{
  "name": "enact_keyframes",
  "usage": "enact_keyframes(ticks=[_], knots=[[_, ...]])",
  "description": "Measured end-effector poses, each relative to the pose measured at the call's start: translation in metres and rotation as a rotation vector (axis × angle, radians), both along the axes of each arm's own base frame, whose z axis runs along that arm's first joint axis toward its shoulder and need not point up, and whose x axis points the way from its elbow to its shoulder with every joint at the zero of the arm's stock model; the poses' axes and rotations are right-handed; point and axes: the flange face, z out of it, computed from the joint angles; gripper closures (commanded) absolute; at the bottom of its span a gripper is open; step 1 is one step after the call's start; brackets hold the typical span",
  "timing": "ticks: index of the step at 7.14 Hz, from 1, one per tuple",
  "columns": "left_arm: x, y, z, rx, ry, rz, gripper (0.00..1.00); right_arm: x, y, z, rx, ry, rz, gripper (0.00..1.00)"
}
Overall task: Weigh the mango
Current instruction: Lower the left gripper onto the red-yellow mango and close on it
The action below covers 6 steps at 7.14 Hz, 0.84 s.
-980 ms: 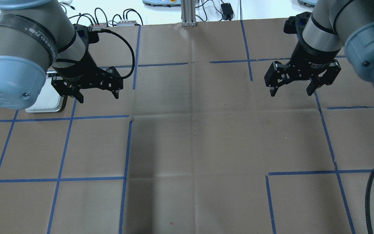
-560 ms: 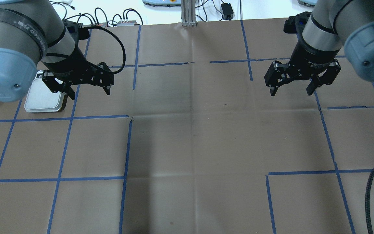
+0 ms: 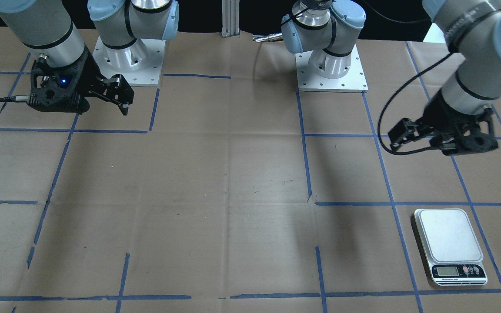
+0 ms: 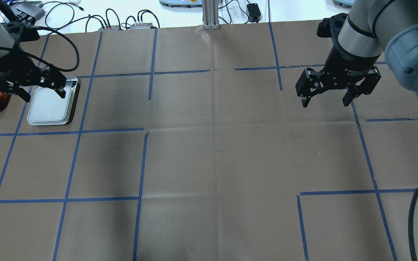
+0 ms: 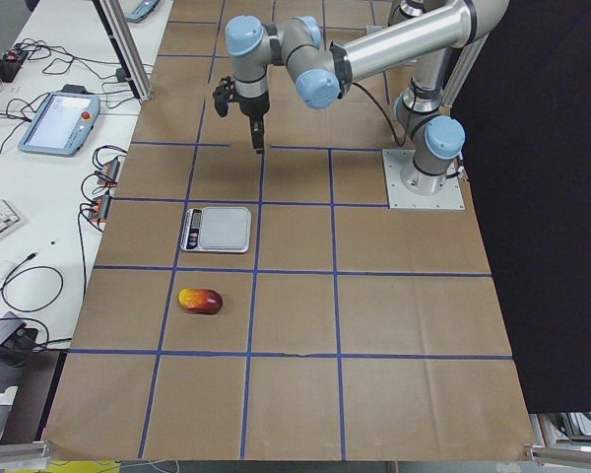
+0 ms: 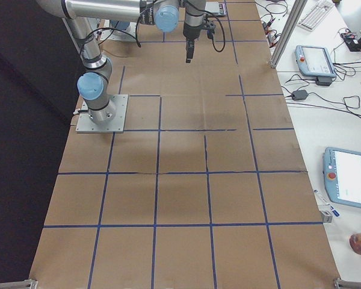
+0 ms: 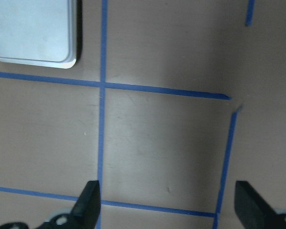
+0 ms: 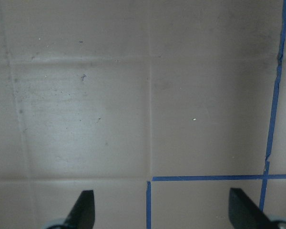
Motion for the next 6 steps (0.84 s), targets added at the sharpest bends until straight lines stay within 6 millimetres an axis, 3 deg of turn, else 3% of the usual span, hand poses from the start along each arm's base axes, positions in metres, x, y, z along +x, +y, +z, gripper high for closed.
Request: enact_keyframes(ticks=[2, 3, 4, 6], knots=[[0.122, -0.066, -0.028, -0.032, -0.022, -0.031, 0.00, 0.000, 0.000, 0.000, 0.000, 0.000, 0.000, 0.00], [0.187, -0.092, -0.051, -0.042, -0.025, -0.025, 0.00, 0.000, 0.000, 0.000, 0.000, 0.000, 0.000, 0.00], [0.238, -0.112, -0.079, -0.047, -0.026, -0.018, 0.00, 0.000, 0.000, 0.000, 0.000, 0.000, 0.000, 0.00], [0.305, -0.129, -0.149, -0.023, -0.006, 0.013, 0.00, 0.000, 0.000, 0.000, 0.000, 0.000, 0.000, 0.00]])
